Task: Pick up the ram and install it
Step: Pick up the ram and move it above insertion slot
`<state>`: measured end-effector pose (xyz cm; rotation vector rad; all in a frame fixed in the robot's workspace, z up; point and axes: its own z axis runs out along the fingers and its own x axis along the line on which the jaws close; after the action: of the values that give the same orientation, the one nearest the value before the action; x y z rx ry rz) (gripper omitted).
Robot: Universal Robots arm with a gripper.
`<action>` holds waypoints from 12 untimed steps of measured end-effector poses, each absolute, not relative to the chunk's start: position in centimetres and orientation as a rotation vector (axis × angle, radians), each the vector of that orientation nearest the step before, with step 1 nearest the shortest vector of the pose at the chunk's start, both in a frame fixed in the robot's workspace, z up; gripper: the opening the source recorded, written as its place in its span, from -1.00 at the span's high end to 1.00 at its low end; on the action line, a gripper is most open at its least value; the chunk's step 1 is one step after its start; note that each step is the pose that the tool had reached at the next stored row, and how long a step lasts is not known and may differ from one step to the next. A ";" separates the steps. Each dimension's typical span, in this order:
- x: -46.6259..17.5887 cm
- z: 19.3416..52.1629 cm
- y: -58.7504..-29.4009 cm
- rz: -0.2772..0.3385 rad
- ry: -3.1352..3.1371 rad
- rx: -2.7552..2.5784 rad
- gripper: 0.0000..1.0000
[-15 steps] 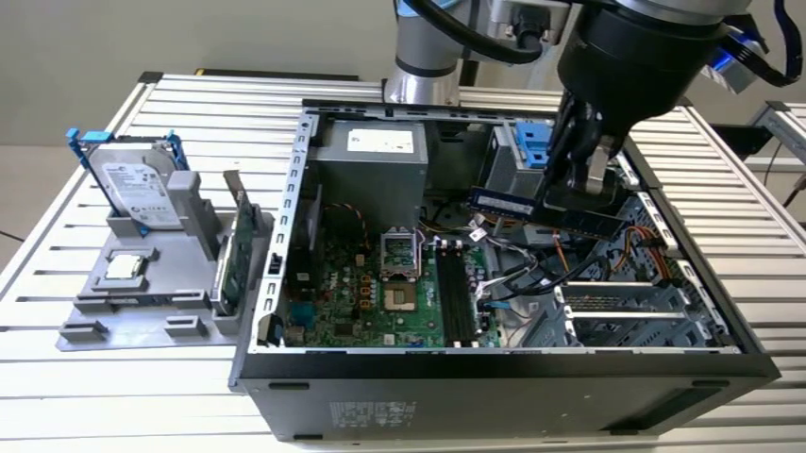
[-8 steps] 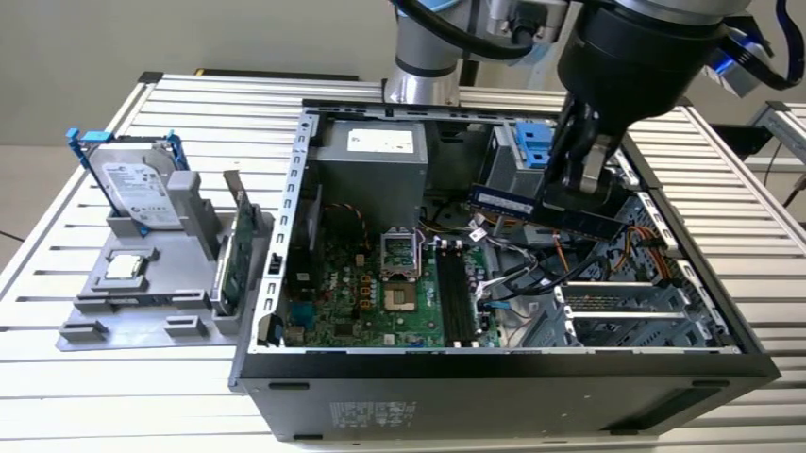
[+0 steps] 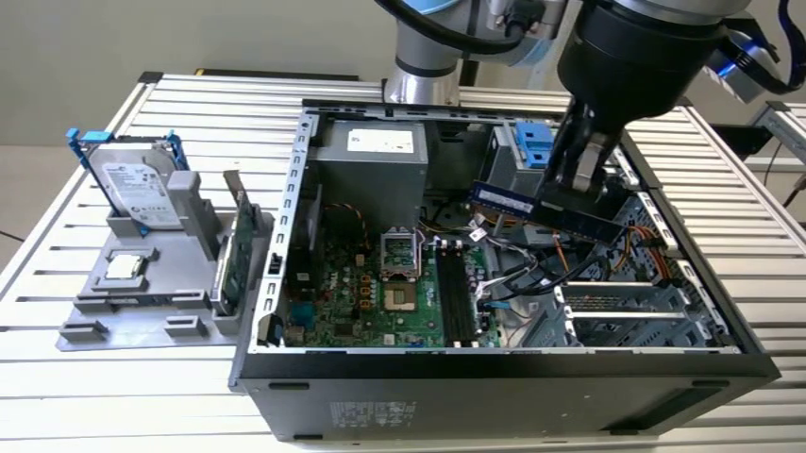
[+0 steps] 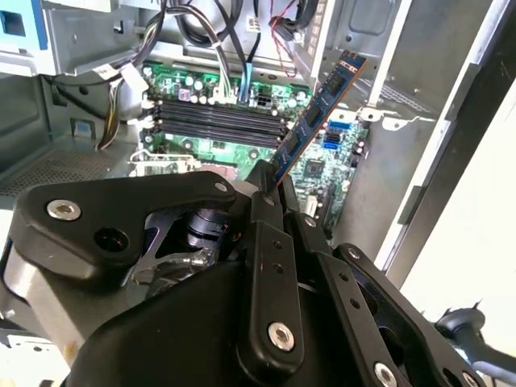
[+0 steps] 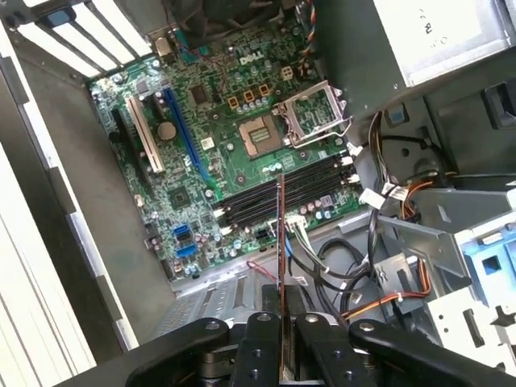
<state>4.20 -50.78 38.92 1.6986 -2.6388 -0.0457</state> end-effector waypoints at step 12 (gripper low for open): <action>4.2 38.9 -50.8 -0.046 -2.720 1.568 1.00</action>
<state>4.19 -50.78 38.92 1.5683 -2.7200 -0.0461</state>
